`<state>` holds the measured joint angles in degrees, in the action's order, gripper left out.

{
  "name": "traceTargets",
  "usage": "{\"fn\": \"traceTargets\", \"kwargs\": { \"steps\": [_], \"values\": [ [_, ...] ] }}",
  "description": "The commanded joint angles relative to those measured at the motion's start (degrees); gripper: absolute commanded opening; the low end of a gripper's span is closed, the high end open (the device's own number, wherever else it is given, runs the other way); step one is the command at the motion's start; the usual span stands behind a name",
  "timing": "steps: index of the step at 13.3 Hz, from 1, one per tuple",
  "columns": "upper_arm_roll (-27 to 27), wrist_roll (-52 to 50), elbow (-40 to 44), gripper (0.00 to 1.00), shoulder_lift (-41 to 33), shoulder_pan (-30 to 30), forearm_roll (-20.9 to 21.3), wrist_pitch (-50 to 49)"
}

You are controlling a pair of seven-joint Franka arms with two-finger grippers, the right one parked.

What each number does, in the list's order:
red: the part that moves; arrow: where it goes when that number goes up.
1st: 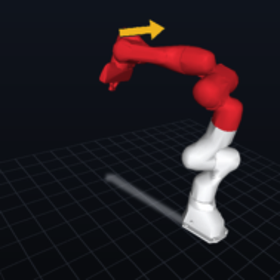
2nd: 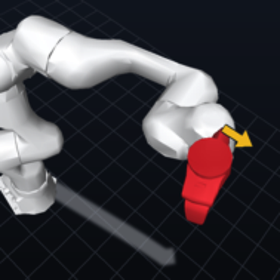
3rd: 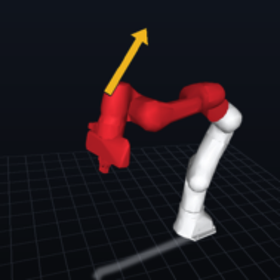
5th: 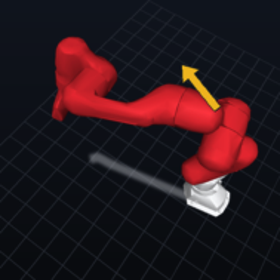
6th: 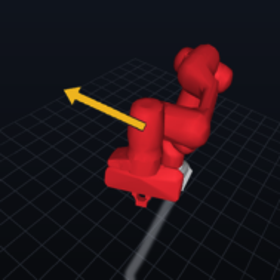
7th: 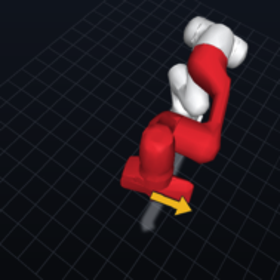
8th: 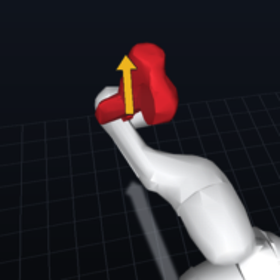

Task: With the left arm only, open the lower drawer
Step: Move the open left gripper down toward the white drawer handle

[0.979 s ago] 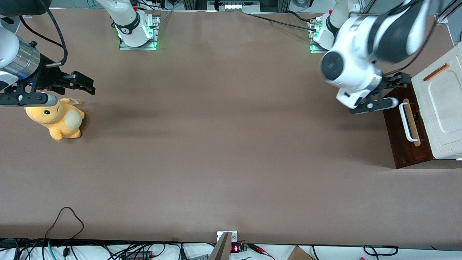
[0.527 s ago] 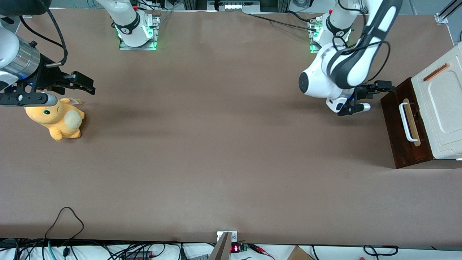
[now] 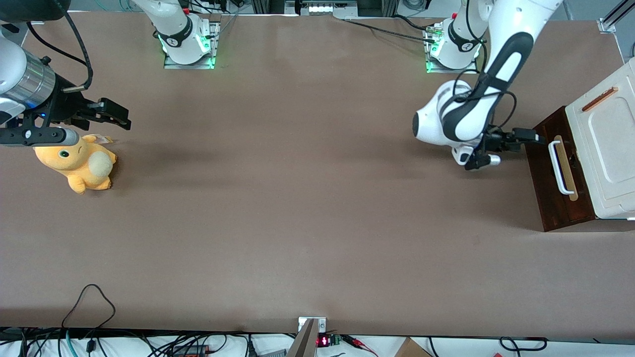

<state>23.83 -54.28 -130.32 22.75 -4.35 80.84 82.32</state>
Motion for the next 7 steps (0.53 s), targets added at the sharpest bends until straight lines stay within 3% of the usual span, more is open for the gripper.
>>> {"fn": "traceTargets", "kwargs": {
  "steps": [1, 7],
  "values": [
    [-4.1, 0.5, 1.1, 1.0, 2.3, -0.7, 5.7, 2.4],
    [-8.8, 4.0, 2.7, 1.0, 3.3, -1.5, 10.0, 8.2]
  ]
}}
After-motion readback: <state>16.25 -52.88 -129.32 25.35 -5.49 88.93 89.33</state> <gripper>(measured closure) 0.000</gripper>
